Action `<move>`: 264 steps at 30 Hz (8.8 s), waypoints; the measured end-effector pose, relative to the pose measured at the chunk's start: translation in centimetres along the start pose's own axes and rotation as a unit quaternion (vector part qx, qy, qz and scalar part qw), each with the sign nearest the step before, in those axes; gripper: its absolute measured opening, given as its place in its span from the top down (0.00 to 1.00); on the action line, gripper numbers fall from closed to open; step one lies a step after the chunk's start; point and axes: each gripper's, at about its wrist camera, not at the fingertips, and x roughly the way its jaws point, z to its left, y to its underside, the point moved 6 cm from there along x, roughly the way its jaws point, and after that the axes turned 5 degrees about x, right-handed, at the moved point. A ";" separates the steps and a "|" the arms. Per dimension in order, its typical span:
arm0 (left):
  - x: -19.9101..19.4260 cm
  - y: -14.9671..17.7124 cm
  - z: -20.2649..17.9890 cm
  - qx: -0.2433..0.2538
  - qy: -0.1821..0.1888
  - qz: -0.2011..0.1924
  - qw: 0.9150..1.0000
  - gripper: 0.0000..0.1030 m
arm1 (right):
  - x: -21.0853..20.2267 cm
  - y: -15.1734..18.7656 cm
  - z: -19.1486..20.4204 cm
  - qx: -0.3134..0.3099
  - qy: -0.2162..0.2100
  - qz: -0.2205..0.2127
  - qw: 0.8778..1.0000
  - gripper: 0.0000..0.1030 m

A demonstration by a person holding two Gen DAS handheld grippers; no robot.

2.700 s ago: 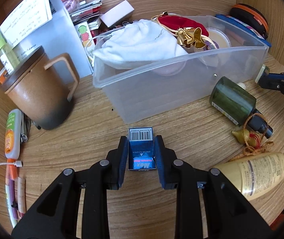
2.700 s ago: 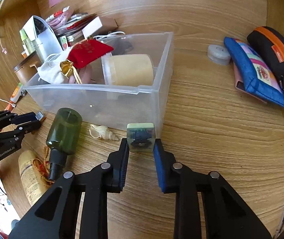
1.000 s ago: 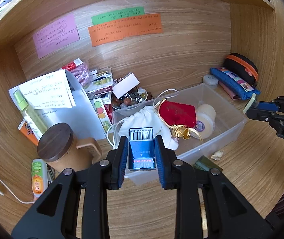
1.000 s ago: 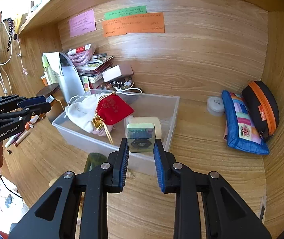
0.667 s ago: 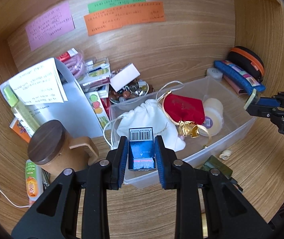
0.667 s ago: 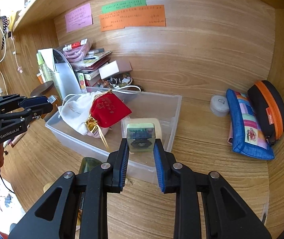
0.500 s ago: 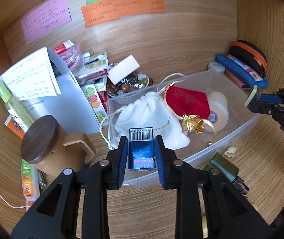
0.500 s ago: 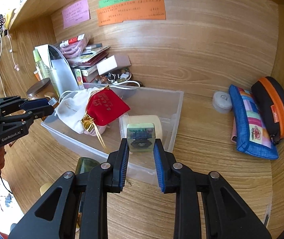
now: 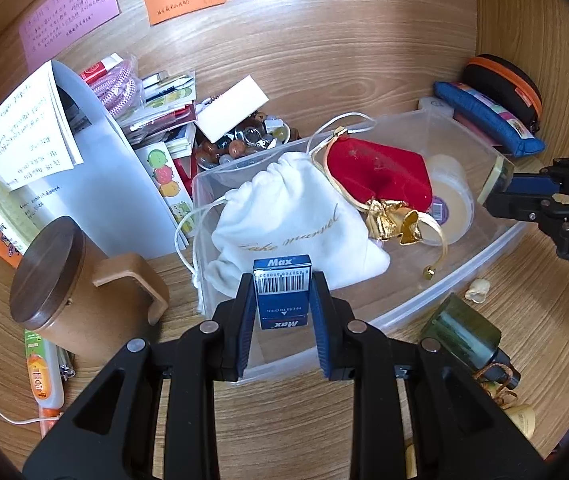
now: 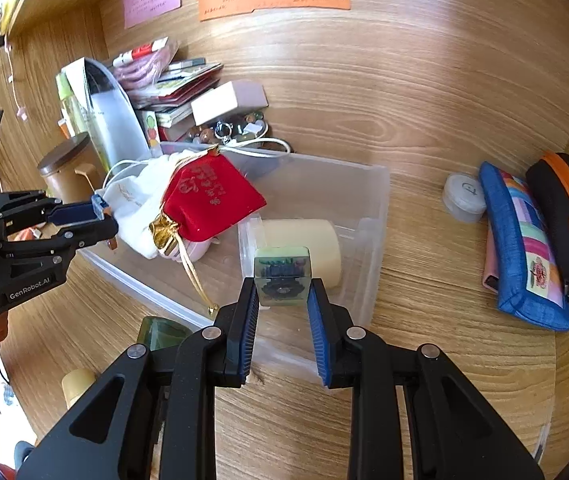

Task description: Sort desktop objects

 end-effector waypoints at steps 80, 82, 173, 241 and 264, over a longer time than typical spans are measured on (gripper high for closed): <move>-6.0 8.9 -5.0 -0.089 0.047 0.036 0.994 0.08 | -4.8 8.6 1.9 0.010 -0.013 0.000 1.000 0.48; -6.4 9.0 -6.0 -0.094 0.055 0.034 0.993 0.08 | -4.9 8.9 1.8 0.014 -0.016 0.000 1.000 0.48; -3.7 11.9 0.3 -0.161 0.013 0.053 0.985 0.64 | -0.8 5.5 9.2 -0.043 -0.078 -0.006 0.996 0.63; -9.6 3.3 -3.3 -0.084 0.034 -0.057 0.994 0.54 | -7.5 3.2 5.3 -0.010 -0.067 -0.074 0.995 0.63; -1.4 -2.2 -0.6 -0.076 0.040 -0.006 0.996 0.88 | -3.0 -0.6 2.1 0.026 -0.057 -0.055 0.997 0.63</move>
